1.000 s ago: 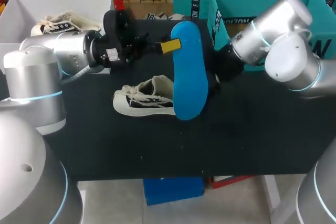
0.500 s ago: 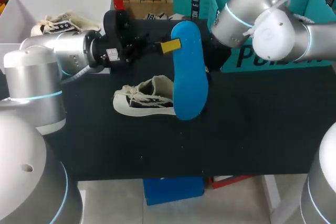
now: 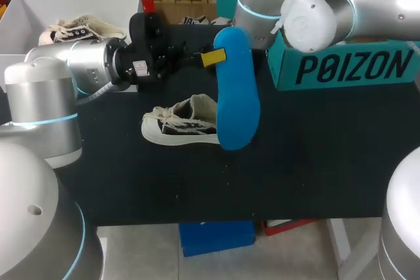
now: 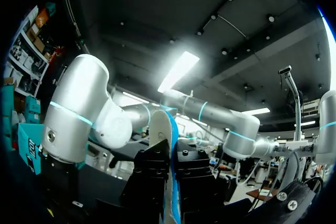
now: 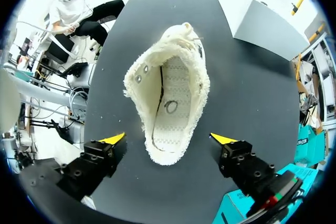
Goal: Take the shoe out of the shoebox, open the shoe tongue, remove and reinsert the insole, then place the shoe into the shoebox
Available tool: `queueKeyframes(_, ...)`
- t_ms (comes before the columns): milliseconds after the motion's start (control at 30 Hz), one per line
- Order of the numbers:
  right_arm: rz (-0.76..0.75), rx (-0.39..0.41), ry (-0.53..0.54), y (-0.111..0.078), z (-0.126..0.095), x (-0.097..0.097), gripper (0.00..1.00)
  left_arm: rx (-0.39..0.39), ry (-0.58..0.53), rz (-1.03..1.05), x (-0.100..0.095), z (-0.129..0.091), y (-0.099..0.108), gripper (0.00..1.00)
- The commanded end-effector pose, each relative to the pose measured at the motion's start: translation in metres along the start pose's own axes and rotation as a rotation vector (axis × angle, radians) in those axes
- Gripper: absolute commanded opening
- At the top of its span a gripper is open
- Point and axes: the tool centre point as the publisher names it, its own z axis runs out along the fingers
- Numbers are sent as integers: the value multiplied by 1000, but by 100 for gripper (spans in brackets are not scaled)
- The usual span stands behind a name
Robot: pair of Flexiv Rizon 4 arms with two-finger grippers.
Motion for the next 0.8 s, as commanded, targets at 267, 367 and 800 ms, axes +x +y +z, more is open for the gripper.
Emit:
queueKeyframes(267,35,210,-40,2,-1,0,100,0,-3,2,0,1,1,0)
queueKeyframes(367,49,196,-38,0,-1,0,100,0,-3,2,0,1,1,0)
queueKeyframes(800,61,16,-42,2,1,-1,100,0,-3,2,0,1,1,0)
